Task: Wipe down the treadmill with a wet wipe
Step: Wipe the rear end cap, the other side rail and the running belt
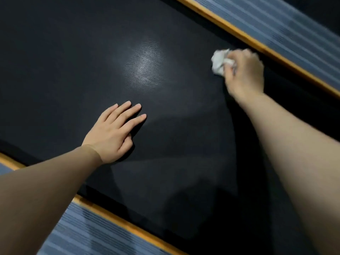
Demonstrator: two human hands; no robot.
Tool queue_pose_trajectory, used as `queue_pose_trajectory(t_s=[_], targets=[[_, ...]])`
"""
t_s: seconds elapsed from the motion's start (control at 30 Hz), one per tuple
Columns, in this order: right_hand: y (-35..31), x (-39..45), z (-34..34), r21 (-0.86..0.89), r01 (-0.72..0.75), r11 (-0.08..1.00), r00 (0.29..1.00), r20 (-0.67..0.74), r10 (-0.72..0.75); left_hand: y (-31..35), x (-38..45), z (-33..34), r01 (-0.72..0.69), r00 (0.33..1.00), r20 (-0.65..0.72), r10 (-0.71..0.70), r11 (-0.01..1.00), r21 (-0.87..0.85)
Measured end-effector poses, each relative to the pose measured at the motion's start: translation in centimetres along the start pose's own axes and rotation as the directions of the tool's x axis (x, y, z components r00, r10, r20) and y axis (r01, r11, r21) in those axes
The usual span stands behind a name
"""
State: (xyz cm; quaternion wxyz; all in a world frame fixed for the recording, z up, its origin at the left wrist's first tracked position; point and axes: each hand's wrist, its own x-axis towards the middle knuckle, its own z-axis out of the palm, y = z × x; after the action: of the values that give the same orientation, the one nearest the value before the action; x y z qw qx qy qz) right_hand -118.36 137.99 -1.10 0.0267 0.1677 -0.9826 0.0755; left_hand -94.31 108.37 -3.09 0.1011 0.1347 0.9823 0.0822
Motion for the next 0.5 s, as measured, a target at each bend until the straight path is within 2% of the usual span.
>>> queue_pose_trajectory(t_s=[0.07,0.1,0.13,0.2,0.23,0.3,0.33,0.37,0.4,0.43,0.47,0.5], targets=[[0.3,1.6,0.1,0.034,-0.217,0.975,0.975,-0.037,0.219,0.1,0.2,0.0,0.002,1.000,0.001,-0.002,1.000,-0.006],[-0.2,1.2,0.3,0.042,-0.238,0.970,0.969,-0.056,0.240,0.2,0.2,-0.1,0.003,1.000,0.007,-0.003,1.000,-0.016],[-1.0,0.1,0.7,0.051,-0.186,0.981,0.979,-0.076,0.190,0.2,0.2,-0.1,0.006,1.000,0.008,-0.006,1.000,-0.029],[-3.5,-4.3,1.3,0.163,0.083,0.983,0.996,-0.034,-0.079,0.2,0.2,0.0,0.003,1.000,0.005,-0.003,0.999,-0.038],[-4.8,-7.3,1.2,0.233,0.234,0.944,0.965,0.058,-0.254,0.2,0.2,0.0,-0.001,1.000,0.016,0.002,0.999,-0.037],[-6.0,-10.8,0.2,0.335,0.491,0.804,0.805,0.178,-0.566,0.0,0.2,-0.2,-0.005,0.999,0.038,0.007,0.999,-0.039],[-5.9,-10.4,-0.2,0.345,0.579,0.739,0.713,0.225,-0.664,0.0,0.2,-0.1,-0.009,0.999,0.041,0.010,0.999,-0.035],[-5.5,-9.1,-0.4,0.302,0.642,0.705,0.652,0.269,-0.709,0.0,0.1,-0.1,-0.015,0.999,0.044,0.016,0.999,-0.030],[-4.8,-7.1,-0.5,0.214,0.670,0.711,0.651,0.293,-0.700,0.1,0.1,0.0,-0.018,0.999,0.047,0.019,0.999,-0.028],[-4.1,-4.8,-0.4,0.121,0.623,0.772,0.730,0.264,-0.631,0.1,0.1,-0.1,-0.015,0.999,0.049,0.016,1.000,-0.025],[-3.2,-2.5,-0.2,0.041,0.499,0.866,0.847,0.189,-0.497,0.0,0.2,-0.3,-0.015,0.999,0.048,0.016,1.000,-0.022],[-2.3,-0.4,0.0,-0.024,0.295,0.955,0.950,0.110,-0.291,-0.1,0.3,-0.3,-0.017,0.999,0.048,0.018,1.000,-0.022]])
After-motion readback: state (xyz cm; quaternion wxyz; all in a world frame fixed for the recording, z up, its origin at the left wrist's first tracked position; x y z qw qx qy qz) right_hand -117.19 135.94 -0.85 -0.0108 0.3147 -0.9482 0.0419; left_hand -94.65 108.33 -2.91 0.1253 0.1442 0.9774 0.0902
